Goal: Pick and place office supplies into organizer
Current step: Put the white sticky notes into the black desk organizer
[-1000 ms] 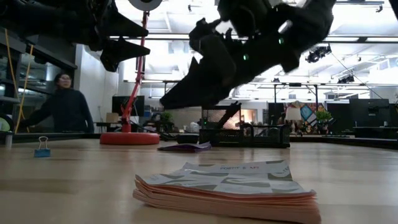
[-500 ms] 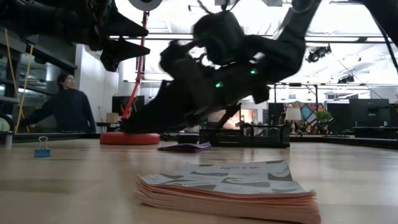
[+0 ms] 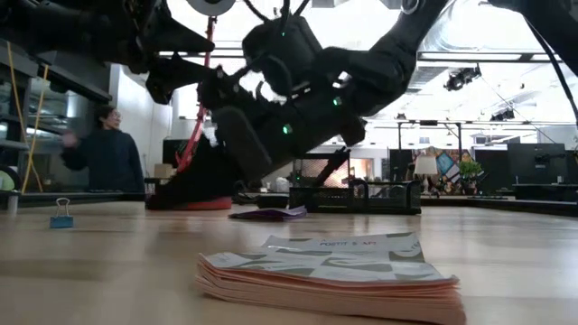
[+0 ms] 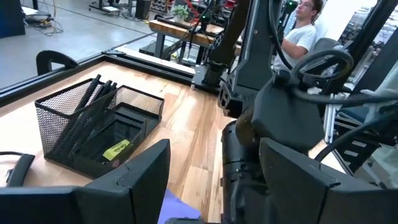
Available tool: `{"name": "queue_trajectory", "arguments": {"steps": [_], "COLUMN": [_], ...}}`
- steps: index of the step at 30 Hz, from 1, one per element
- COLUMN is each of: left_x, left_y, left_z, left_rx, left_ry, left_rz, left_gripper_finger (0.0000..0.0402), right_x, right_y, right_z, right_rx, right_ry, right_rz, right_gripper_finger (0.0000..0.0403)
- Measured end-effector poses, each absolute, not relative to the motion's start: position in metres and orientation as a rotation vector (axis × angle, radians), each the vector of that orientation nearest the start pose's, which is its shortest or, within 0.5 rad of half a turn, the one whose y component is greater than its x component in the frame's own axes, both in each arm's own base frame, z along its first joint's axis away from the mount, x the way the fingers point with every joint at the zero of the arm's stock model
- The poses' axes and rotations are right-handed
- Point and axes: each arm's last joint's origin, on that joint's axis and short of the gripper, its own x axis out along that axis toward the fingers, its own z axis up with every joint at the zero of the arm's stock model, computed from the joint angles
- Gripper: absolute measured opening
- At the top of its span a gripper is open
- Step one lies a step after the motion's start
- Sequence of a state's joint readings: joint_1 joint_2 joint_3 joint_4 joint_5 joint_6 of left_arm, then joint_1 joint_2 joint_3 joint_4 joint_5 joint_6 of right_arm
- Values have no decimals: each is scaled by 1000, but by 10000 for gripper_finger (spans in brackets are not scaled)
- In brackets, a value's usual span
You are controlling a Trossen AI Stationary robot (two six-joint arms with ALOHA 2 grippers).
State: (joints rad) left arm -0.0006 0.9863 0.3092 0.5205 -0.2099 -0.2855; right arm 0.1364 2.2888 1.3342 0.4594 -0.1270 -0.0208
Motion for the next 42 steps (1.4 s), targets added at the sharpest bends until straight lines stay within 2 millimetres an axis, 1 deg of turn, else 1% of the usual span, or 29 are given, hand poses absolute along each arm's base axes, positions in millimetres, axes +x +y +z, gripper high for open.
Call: {"name": "queue_trajectory", "arguments": {"steps": [4, 6, 9, 14, 15, 17, 19, 21, 23, 28, 33, 37, 42], "left_x": [198, 198, 198, 198, 198, 198, 198, 198, 198, 198, 198, 198, 198], "left_y": [6, 6, 6, 6, 6, 6, 6, 6, 6, 6, 6, 6, 6], "left_z": [202, 202, 202, 202, 202, 202, 202, 202, 202, 202, 202, 202, 203], "left_rx": [-267, -268, -268, -268, -268, -268, -268, -268, -268, -268, -268, -268, -268], "left_ry": [125, 124, 124, 124, 124, 124, 124, 124, 123, 123, 123, 122, 118], "left_rz": [229, 229, 229, 229, 229, 229, 229, 229, 229, 229, 229, 229, 228], "left_gripper_finger": [233, 233, 233, 233, 233, 233, 233, 233, 233, 233, 233, 233, 233], "right_x": [461, 461, 461, 462, 461, 461, 462, 463, 464, 465, 466, 468, 468], "right_y": [67, 70, 77, 84, 84, 82, 79, 78, 77, 78, 75, 73, 73], "right_z": [84, 84, 86, 91, 91, 90, 90, 91, 92, 96, 97, 97, 95], "right_rx": [-12, -37, -69, -76, -73, -67, -55, -46, -52, -70, -23, -14, -17], "right_ry": [557, 558, 534, 489, 495, 503, 503, 495, 474, 434, 428, 403, 399], "right_rz": [246, 235, 239, 259, 260, 253, 244, 242, 243, 251, 234, 229, 235], "right_gripper_finger": [158, 149, 110, 24, 12, 5, 15, 37, 67, 156, 229, 260, 267]}}
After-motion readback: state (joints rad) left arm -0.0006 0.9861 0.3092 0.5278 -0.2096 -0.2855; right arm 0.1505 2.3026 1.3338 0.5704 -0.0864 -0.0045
